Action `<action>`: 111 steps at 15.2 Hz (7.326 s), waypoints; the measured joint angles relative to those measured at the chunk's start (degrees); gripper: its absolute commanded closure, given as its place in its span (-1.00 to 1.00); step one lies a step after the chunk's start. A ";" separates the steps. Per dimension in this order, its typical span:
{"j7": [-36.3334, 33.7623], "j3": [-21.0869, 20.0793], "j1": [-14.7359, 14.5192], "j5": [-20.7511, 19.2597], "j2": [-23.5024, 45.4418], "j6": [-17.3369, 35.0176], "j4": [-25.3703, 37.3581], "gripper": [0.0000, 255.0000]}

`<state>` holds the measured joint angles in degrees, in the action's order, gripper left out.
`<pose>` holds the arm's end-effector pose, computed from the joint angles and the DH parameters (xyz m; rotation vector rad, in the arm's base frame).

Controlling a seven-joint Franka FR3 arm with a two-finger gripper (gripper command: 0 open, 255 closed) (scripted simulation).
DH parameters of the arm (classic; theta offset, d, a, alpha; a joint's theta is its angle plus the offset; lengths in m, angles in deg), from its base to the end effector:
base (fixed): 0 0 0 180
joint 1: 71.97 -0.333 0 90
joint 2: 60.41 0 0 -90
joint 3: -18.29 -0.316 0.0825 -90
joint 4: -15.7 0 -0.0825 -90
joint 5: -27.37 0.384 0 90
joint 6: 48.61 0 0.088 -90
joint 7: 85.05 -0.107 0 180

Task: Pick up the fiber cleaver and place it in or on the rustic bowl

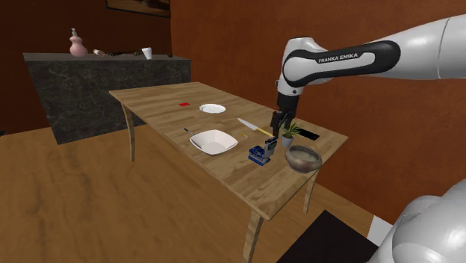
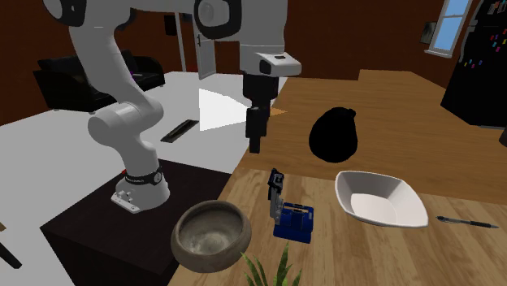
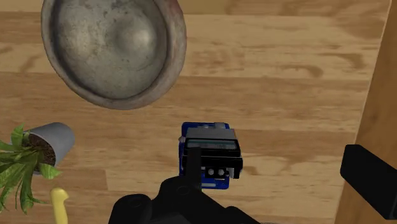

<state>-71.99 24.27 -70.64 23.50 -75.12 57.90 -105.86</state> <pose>0.4737 -0.0694 0.5190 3.0992 0.1913 -0.0211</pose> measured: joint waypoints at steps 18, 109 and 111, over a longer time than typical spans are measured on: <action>5.13 2.85 1.23 3.64 14.46 7.95 3.33 -1.00; 17.89 11.51 8.27 -3.84 -7.61 -6.17 -3.66 -1.00; 17.89 11.51 8.27 -3.84 -7.61 -6.16 -3.65 -1.00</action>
<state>-54.10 35.79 -62.37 19.66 -82.73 51.74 -109.51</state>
